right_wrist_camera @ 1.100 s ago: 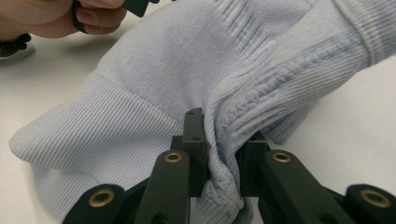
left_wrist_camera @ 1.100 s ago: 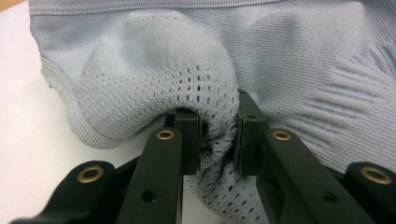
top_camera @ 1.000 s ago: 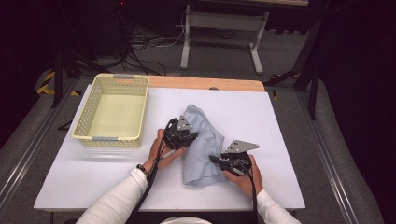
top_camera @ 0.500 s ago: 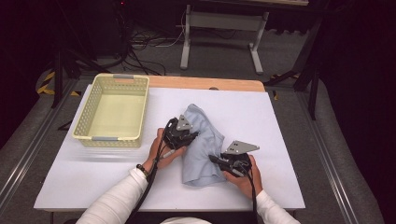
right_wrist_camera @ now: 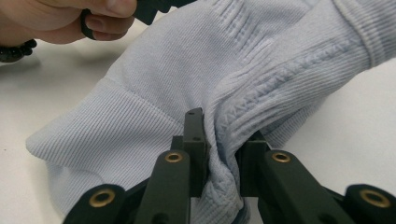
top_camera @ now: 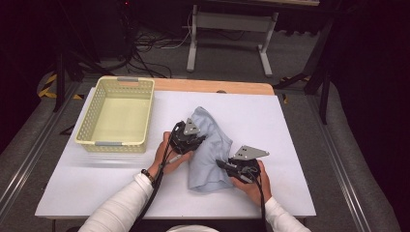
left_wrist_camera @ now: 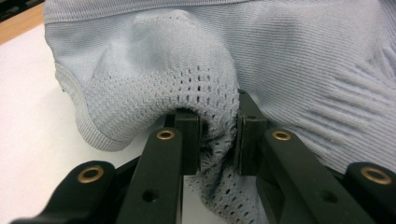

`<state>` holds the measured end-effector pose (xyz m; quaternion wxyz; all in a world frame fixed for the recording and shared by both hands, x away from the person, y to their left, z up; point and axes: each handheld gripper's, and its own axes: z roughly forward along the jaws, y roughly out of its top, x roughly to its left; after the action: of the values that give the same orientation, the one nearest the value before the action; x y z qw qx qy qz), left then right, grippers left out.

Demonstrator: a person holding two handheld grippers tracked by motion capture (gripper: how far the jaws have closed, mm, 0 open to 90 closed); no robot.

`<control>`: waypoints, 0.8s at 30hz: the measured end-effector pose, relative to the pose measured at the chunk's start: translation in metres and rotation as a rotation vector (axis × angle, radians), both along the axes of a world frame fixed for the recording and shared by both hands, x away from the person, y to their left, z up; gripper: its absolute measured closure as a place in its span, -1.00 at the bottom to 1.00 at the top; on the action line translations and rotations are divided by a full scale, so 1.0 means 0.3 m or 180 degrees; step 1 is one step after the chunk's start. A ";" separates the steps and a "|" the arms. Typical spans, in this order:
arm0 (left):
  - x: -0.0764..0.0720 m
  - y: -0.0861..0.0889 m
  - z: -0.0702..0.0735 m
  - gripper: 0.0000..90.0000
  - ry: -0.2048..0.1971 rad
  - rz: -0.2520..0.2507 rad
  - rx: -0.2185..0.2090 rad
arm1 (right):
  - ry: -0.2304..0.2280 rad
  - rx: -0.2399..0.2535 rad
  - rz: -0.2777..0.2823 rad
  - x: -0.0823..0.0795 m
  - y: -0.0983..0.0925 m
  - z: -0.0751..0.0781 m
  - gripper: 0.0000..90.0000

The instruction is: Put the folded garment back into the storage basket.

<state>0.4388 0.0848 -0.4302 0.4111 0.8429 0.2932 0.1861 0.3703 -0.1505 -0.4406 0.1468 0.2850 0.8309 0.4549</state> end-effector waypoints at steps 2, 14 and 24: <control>0.002 0.001 0.003 0.69 -0.0009 -0.0005 0.0004 | -0.0005 0.0004 -0.0009 0.000 0.000 0.002 0.75; 0.036 -0.027 0.031 0.69 -0.0045 0.0000 0.0034 | -0.0065 0.0058 -0.0087 0.013 -0.009 0.015 0.75; 0.072 -0.056 0.072 0.70 -0.0130 -0.0008 0.0169 | -0.0134 0.0106 -0.0144 0.039 -0.012 0.036 0.75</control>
<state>0.4604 0.0679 -0.4086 0.3948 0.8499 0.2785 0.2104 0.3820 -0.1540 -0.4297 0.1697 0.2965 0.8133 0.4710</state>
